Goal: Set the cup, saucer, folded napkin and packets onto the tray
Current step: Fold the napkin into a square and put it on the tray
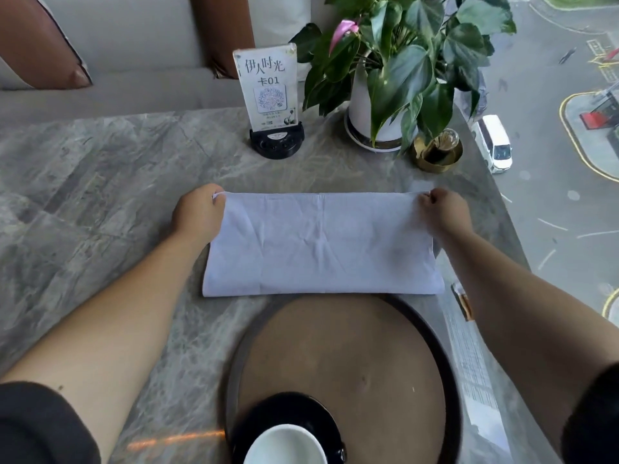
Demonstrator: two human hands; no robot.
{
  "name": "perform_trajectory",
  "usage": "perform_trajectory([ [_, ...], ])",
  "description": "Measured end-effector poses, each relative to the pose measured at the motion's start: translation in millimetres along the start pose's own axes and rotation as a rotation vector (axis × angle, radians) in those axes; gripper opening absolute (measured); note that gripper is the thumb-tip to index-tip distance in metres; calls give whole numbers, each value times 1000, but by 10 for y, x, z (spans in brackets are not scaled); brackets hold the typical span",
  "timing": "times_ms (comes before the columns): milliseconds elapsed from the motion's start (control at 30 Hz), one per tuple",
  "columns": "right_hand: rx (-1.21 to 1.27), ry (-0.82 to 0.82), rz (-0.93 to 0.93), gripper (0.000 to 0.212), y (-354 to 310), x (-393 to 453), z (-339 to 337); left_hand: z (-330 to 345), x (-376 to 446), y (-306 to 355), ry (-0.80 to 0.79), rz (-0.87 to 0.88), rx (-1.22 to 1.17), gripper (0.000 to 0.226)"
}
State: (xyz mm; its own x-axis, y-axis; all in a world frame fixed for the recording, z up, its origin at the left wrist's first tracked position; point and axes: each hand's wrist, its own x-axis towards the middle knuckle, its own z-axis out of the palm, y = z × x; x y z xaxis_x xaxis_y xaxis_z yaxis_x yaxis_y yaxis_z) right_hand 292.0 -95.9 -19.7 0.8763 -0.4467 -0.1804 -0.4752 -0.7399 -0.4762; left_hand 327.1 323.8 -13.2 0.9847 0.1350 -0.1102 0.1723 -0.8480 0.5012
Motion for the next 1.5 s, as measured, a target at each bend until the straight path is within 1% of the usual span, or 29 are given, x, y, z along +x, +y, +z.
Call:
perform_trajectory([
  [200,-85,39,-39,25,75,23,77,72,72,-13,15,2,79,23],
  [367,-112,63,-17,26,73,76,130,104,112,3,17,15,149,23],
  [500,-152,76,-10,23,79,95,153,122,100,-10,16,15,188,21],
  [567,-148,93,-15,27,58,83,144,107,83,-13,6,10,185,21],
  [600,-158,107,-41,33,47,63,132,94,68,-6,12,13,184,20],
  [667,-222,127,-165,48,39,-20,111,76,1,26,68,50,249,23],
  [733,-287,104,-353,58,36,-171,133,121,-141,85,133,149,343,32],
  [767,-327,61,-446,62,40,-264,165,174,-237,131,130,229,360,37],
  [833,-425,-56,-597,70,44,-428,265,310,-435,212,48,382,373,49],
  [867,-468,-119,-644,73,47,-481,325,384,-513,229,-9,437,393,54],
  [933,-531,-198,-674,77,52,-504,426,517,-605,196,-116,477,478,61],
  [1000,-546,-218,-646,79,62,-471,469,598,-628,99,-181,425,539,65],
  [1067,-508,-220,-615,80,70,-453,466,633,-632,30,-210,367,523,66],
  [1133,-439,-192,-585,77,75,-470,445,660,-635,9,-227,352,497,66],
  [1167,-392,-154,-538,75,73,-486,421,666,-639,6,-231,349,491,67],
  [1233,-290,-40,-348,71,83,-520,325,663,-642,2,-226,343,492,67],
  [1300,-195,0,-105,68,143,-549,193,659,-642,4,-221,338,496,67],
  [1333,-190,-27,-18,66,176,-557,126,661,-641,4,-221,337,496,67],
  [1400,-211,-109,80,64,206,-559,26,671,-638,4,-221,337,500,67],
  [1467,-136,-176,160,58,173,-543,-28,679,-629,-2,-225,333,511,68],
  [1500,-70,-212,206,52,152,-530,-39,681,-628,-6,-224,331,512,68],
])
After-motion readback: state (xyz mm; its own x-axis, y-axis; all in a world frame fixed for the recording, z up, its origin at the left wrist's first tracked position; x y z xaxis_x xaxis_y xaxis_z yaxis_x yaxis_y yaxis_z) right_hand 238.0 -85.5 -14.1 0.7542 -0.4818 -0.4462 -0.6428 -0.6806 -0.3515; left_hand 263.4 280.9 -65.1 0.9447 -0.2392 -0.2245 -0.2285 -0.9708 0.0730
